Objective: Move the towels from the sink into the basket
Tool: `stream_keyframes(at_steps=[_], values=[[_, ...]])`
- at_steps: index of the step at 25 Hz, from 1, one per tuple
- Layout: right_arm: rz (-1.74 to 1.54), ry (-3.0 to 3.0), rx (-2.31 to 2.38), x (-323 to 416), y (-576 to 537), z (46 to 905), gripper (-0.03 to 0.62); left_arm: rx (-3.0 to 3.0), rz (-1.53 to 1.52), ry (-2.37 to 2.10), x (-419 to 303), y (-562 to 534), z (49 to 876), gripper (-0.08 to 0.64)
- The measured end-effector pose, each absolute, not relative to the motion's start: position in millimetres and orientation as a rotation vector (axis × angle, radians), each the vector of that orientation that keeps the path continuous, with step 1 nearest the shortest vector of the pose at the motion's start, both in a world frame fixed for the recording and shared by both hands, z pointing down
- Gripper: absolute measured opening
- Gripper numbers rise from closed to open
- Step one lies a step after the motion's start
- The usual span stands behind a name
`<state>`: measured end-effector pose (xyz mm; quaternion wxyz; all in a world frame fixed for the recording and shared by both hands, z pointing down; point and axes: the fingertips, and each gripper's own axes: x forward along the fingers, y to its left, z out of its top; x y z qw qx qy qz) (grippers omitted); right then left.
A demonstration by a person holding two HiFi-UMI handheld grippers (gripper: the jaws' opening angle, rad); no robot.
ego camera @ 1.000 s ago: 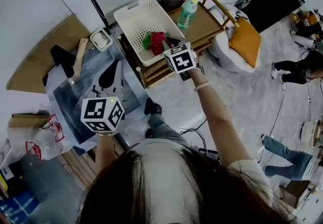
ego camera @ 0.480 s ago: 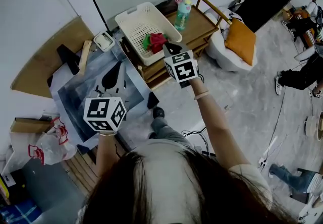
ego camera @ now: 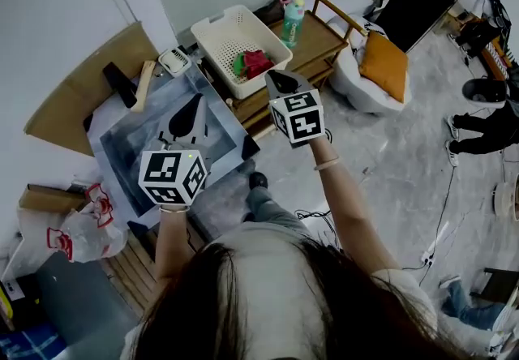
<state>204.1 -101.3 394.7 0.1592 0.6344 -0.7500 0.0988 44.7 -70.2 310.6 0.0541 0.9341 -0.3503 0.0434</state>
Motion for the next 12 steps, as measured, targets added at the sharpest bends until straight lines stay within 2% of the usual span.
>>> stream_keyframes(at_steps=[12], values=[[0.227,-2.237,1.895,168,-38,355,0.028,2.871,0.1,-1.075,20,-23,296,0.008]])
